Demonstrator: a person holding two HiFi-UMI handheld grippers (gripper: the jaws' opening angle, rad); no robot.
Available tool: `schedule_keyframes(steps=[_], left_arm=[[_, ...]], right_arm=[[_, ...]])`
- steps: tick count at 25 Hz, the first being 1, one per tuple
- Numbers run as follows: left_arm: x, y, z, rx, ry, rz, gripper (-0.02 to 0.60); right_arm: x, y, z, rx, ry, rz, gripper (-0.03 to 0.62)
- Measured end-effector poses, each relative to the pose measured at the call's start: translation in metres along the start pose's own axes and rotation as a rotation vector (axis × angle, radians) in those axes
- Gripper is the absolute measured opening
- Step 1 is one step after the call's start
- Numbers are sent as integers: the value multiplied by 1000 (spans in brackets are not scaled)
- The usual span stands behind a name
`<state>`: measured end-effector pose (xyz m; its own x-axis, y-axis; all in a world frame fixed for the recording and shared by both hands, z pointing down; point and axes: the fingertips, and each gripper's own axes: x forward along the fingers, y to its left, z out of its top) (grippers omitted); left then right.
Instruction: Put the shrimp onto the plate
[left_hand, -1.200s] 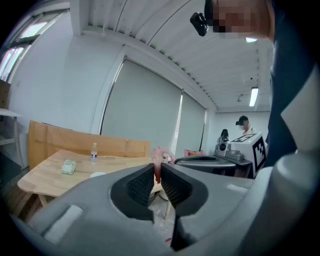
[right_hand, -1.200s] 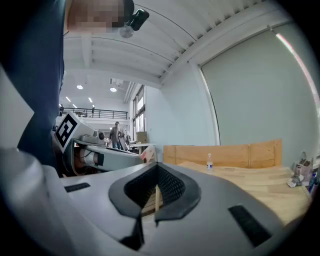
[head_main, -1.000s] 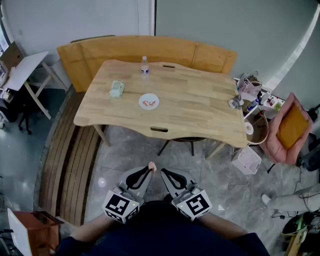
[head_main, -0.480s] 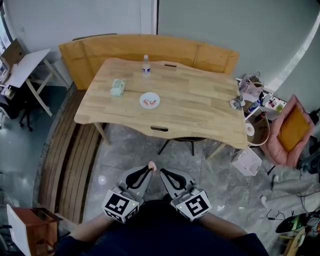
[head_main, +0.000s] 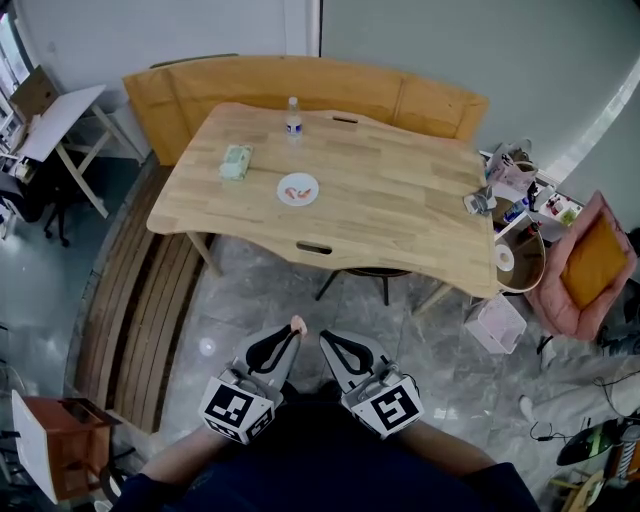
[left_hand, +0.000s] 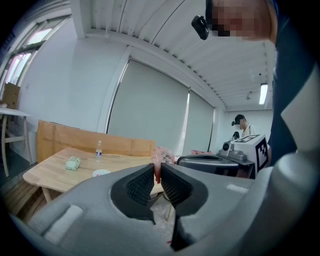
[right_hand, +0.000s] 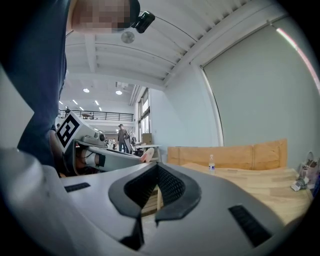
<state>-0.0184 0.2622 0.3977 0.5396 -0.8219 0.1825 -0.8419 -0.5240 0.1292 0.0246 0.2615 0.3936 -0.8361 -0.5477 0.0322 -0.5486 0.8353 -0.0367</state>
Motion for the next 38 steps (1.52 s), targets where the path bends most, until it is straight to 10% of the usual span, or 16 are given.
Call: schedule_keyframes(steps=[15, 38], left_arm=[[45, 16, 12, 19, -11, 11, 44], [148, 225, 59, 44, 9, -126, 44]], right_arm=[[11, -50, -7, -7, 15, 4, 9], [211, -144, 7, 13, 71, -142, 9]])
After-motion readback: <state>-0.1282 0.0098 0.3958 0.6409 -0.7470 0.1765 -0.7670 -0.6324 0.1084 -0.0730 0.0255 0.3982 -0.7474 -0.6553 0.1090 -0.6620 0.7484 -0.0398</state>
